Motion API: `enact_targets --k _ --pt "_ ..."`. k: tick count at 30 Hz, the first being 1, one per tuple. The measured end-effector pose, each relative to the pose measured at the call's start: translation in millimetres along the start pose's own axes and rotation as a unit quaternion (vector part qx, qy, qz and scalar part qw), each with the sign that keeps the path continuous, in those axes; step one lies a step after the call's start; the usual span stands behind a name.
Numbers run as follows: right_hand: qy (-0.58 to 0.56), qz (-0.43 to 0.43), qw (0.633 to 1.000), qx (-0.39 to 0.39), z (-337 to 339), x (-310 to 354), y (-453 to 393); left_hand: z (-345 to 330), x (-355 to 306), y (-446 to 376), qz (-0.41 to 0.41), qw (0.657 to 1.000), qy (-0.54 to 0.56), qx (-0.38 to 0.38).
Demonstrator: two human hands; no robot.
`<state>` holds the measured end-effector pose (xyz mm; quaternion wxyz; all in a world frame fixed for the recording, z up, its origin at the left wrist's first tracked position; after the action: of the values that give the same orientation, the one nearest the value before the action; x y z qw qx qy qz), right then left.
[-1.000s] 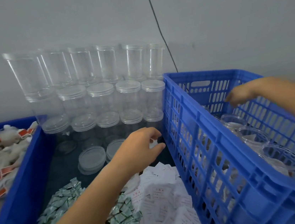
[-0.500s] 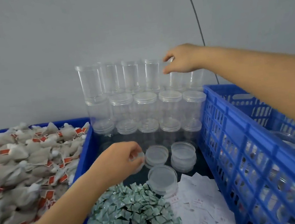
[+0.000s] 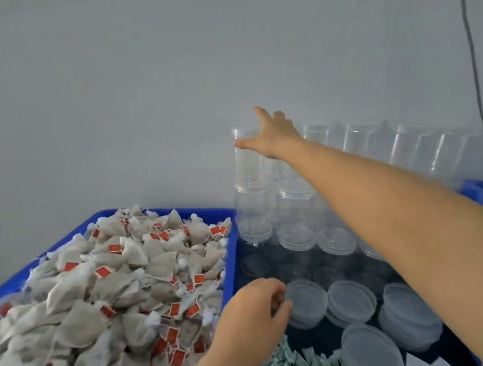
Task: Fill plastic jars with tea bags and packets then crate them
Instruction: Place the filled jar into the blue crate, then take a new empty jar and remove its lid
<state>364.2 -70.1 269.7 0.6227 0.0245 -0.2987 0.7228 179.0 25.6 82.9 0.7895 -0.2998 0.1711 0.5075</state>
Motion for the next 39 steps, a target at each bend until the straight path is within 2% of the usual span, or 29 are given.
enact_targets --k 4,11,16,19,24,28,30,34,36,39 --pt "-0.003 -0.028 1.000 0.006 -13 2 -19 0 -4 1 -0.022 0.999 -0.028 0.015" --pt "0.017 -0.039 0.996 -0.082 -26 5 -25 4 -8 2 -0.040 0.997 -0.061 0.012" --pt "-0.049 -0.050 0.994 -0.087 -25 5 -21 3 2 3 -0.034 0.997 -0.072 -0.008" --pt "-0.083 -0.046 0.991 -0.097 -14 5 -12 5 3 3 -0.039 0.996 -0.069 -0.044" --pt "-0.193 -0.059 0.976 -0.077 16 -2 27 16 0 6 -0.042 0.984 -0.038 -0.169" --pt "-0.346 -0.132 0.929 -0.018 9 -31 95 22 -5 12 -0.064 0.966 -0.084 -0.235" --pt "-0.390 -0.177 0.903 0.028 -6 -50 137 21 -4 13 -0.061 0.962 -0.122 -0.236" --pt "-0.489 -0.254 0.826 0.117 -31 -84 217 10 -5 17 -0.101 0.960 -0.198 -0.169" --pt "-0.535 -0.298 0.779 0.131 -37 -98 249 1 -8 19 -0.140 0.953 -0.234 -0.135" --pt "-0.552 -0.367 0.737 0.129 -46 -116 285 -12 -14 19 -0.203 0.924 -0.304 -0.114"
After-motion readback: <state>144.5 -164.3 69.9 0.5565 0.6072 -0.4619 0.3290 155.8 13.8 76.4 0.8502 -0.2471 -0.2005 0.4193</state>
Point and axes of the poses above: each hand's wrist, its own y-axis away from the middle knuckle, its own z-axis out of the back of the hand, x = y × z, the point moved 2 cm from there along -y, towards the middle knuckle
